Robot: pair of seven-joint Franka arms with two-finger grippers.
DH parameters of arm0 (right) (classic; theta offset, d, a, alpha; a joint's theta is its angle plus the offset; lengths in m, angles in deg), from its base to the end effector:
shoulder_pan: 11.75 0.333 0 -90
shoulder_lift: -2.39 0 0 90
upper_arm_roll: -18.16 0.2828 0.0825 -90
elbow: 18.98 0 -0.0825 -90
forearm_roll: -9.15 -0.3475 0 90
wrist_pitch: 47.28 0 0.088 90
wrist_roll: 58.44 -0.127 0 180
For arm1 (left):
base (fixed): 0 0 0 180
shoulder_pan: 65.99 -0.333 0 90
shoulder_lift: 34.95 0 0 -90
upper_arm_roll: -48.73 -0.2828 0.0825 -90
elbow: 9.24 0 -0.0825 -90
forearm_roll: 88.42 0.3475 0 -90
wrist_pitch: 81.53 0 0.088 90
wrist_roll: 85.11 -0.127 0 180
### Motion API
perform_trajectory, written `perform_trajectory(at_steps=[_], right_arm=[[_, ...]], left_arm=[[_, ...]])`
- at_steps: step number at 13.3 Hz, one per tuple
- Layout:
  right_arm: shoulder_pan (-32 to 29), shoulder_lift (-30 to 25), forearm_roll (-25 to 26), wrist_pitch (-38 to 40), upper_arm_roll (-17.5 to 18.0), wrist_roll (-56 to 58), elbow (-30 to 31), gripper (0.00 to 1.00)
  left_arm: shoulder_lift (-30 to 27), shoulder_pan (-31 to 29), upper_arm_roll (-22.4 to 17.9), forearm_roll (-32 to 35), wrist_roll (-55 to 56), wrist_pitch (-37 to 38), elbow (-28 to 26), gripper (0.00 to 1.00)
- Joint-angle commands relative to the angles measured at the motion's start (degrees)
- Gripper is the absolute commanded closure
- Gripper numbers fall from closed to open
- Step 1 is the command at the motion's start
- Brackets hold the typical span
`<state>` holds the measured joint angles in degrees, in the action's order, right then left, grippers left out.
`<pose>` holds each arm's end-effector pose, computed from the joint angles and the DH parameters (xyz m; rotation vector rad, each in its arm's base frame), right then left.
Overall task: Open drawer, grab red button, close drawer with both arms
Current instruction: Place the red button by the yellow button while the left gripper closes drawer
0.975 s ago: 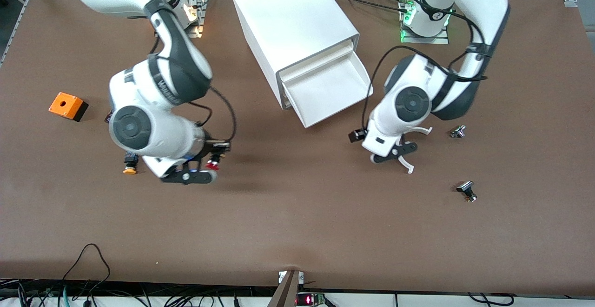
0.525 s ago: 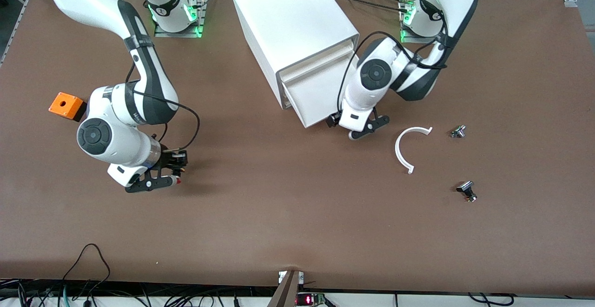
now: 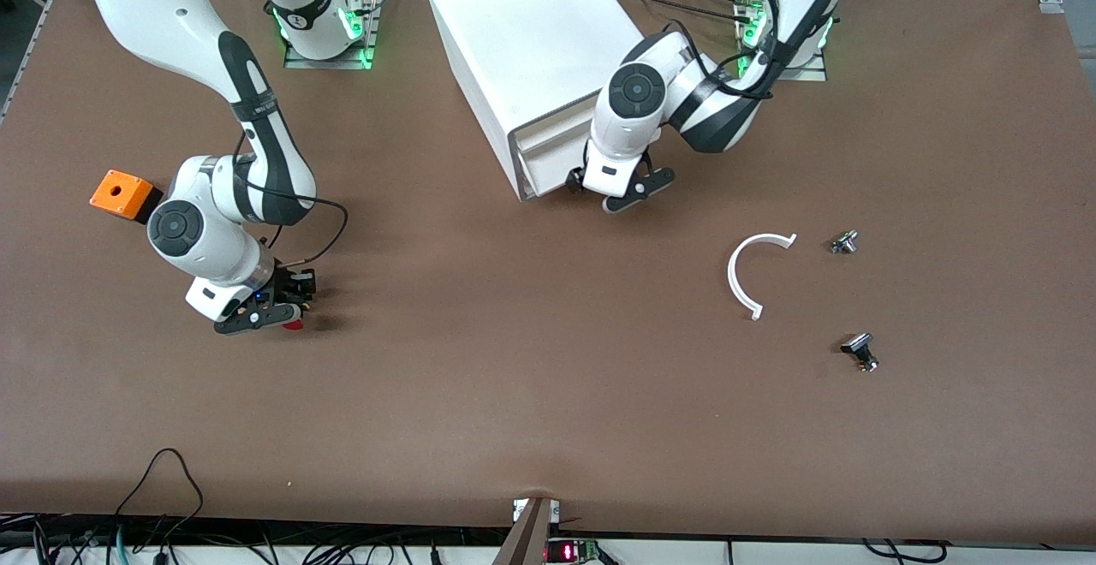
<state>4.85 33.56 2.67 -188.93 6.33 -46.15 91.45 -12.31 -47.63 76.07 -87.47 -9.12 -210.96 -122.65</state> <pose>0.5849 0.0518 0.1905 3.0830 0.3705 0.0204 0.3961 -0.3988 0.2567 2.9963 0.8339 -0.2808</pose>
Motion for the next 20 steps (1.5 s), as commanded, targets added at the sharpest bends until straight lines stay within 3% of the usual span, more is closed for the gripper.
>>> perform_trajectory(at_steps=[1, 2, 4, 5, 6, 7, 10, 15, 16, 20], right_arm=[[-0.5, -2.1, -0.8, -0.7, 0.2, 1.1, 2.3, 1.0], [-0.7, -1.9, -0.8, -0.7, 0.2, 1.0, 2.2, 0.94], [-1.3, -1.4, -0.8, -0.7, 0.2, 1.2, 2.1, 0.5], [-1.3, -1.6, -0.8, -0.5, 0.2, 1.1, 1.8, 0.33], [-1.3, -2.0, -0.8, -0.4, 0.2, 1.2, 1.5, 0.09], [-1.3, -2.4, -0.8, -0.4, 0.2, 1.2, 1.4, 0.0], [-1.2, -5.1, -0.8, 2.3, 0.5, 1.3, -0.7, 0.0], [-1.0, -9.1, -0.8, 25.0, 0.3, 0.8, -15.5, 0.0], [-1.0, -10.9, -0.7, 31.3, 0.2, 0.2, -17.9, 0.0], [-1.0, -17.9, 0.3, 38.5, 0.3, -2.2, -18.5, 0.0]], left_arm=[[-0.9, -0.1, 2.1, -2.3, 1.9, 0.5, -1.3, 0.01], [-0.8, -0.1, 2.6, -5.1, 1.4, 0.5, -1.3, 0.01], [-0.3, 0.1, 2.8, -6.7, 1.4, 1.1, -1.0, 0.01], [0.2, 0.2, 3.3, -7.1, 1.3, 1.1, -0.9, 0.01], [0.4, 0.1, 4.6, -7.3, 1.3, 1.4, -1.1, 0.01], [0.4, 0.0, 5.0, -7.3, 1.3, 1.6, -1.1, 0.01], [0.3, 0.1, 6.5, -7.2, 1.2, 3.2, -1.0, 0.01], [-0.3, -0.8, 6.3, -7.0, -1.4, 6.8, 0.6, 0.01], [-0.6, -2.5, 5.9, -5.9, -1.9, 10.0, 4.0, 0.01], [-0.6, -7.9, 6.0, 0.6, -2.7, 18.9, 14.2, 0.01]])
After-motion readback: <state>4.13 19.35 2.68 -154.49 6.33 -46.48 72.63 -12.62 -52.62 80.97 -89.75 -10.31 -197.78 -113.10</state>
